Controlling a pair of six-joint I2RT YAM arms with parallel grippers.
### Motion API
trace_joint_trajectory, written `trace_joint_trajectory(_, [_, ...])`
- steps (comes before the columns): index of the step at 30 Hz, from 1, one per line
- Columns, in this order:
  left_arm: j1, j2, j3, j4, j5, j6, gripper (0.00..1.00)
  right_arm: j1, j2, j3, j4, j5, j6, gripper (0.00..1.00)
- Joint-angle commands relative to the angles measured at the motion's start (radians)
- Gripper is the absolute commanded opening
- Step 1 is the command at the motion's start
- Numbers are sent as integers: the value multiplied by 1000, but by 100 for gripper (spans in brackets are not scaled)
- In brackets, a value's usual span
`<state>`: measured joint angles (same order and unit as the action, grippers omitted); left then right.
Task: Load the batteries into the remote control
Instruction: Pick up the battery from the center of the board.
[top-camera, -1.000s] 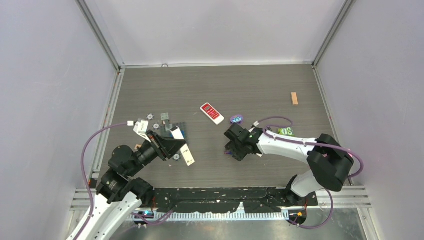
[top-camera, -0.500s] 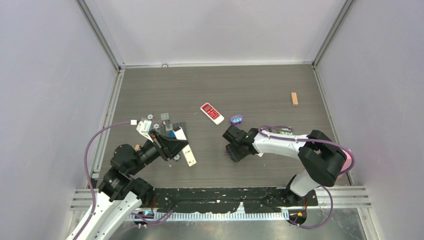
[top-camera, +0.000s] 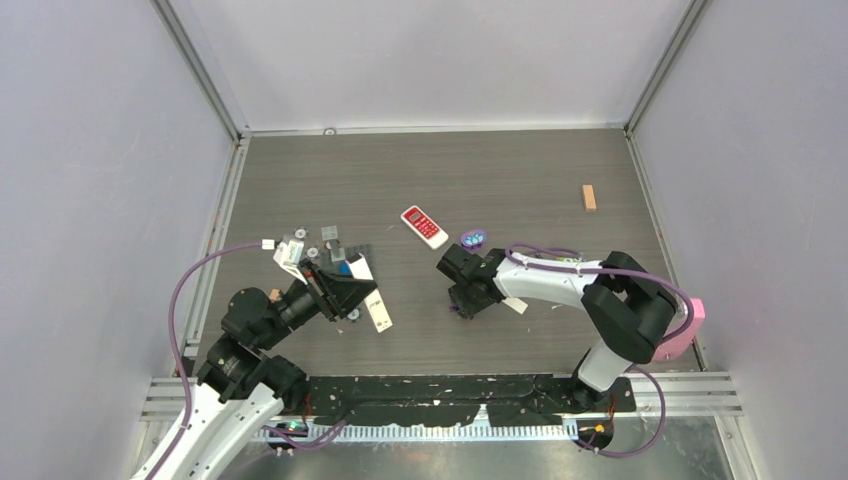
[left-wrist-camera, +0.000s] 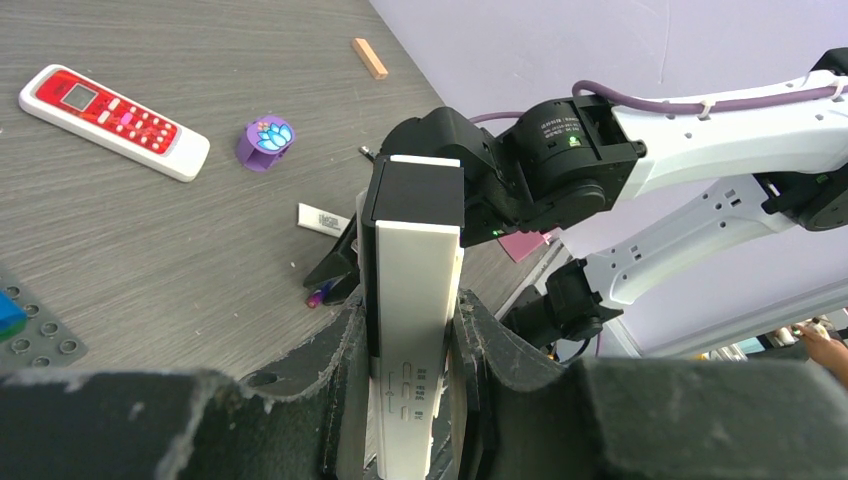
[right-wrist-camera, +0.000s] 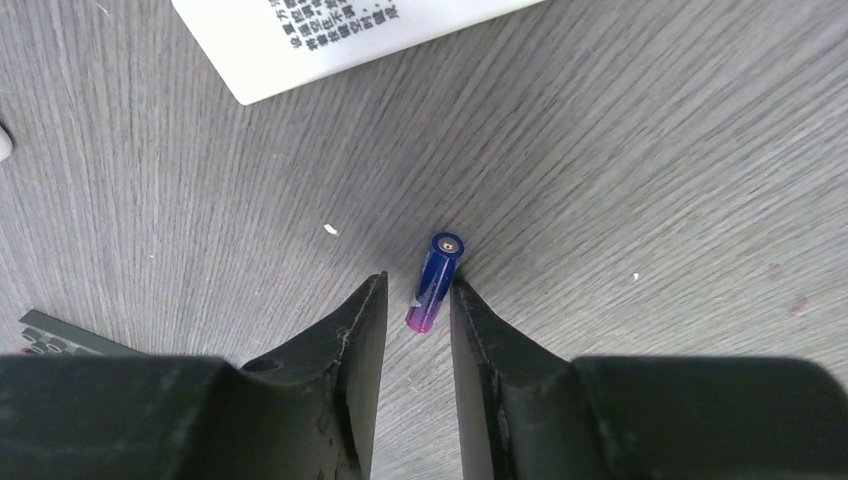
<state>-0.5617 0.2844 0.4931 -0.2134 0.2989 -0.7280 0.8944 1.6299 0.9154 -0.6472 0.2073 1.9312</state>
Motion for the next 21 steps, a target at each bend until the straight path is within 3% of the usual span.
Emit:
trace_joint_trajectory(1, [-1,-1,0,60,9,12,9,-11,51,20,-67,33,-14,36])
trace_joint_trajectory(12, [-1,-4,-1,54,0,6,10,-37,114,44,-60,-66,-85,8])
trace_joint_trajectory(21, [-1,13,-27,68,13,-52,9,-5,-67,74,-58,186,-414,5])
